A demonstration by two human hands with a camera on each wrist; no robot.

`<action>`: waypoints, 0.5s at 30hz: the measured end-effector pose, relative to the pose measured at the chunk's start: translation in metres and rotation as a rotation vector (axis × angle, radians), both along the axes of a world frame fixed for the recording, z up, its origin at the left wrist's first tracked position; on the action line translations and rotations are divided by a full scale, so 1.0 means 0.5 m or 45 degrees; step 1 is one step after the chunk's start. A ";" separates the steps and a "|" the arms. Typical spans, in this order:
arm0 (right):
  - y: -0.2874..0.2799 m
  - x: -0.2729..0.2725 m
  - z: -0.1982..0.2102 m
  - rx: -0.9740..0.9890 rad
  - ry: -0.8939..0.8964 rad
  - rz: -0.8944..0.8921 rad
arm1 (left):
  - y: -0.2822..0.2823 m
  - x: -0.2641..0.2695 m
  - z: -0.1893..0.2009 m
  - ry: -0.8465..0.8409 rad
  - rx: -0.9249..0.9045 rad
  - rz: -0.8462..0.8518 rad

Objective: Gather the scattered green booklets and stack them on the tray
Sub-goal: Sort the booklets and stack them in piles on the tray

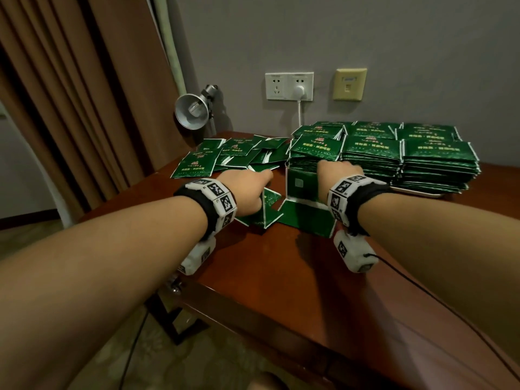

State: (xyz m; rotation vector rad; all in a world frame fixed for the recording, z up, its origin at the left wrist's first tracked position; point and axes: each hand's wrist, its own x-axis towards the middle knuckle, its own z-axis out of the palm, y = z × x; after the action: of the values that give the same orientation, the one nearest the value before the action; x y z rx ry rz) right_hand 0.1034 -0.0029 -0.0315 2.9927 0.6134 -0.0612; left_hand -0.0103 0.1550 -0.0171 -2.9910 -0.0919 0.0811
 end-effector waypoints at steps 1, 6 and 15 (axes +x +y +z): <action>-0.011 -0.014 0.013 -0.026 -0.086 0.048 | -0.008 -0.006 0.005 -0.002 -0.041 0.008; -0.021 -0.046 0.003 -0.223 -0.040 0.112 | -0.039 -0.021 -0.003 -0.022 -0.114 0.003; -0.049 -0.054 -0.041 -0.151 0.067 0.108 | -0.047 -0.014 -0.076 0.024 -0.122 0.618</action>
State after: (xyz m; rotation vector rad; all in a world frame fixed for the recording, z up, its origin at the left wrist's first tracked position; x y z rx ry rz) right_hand 0.0764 -0.0272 -0.0518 2.8561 0.7146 -0.1645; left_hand -0.0174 0.1314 -0.0553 -2.9876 -0.8293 0.1703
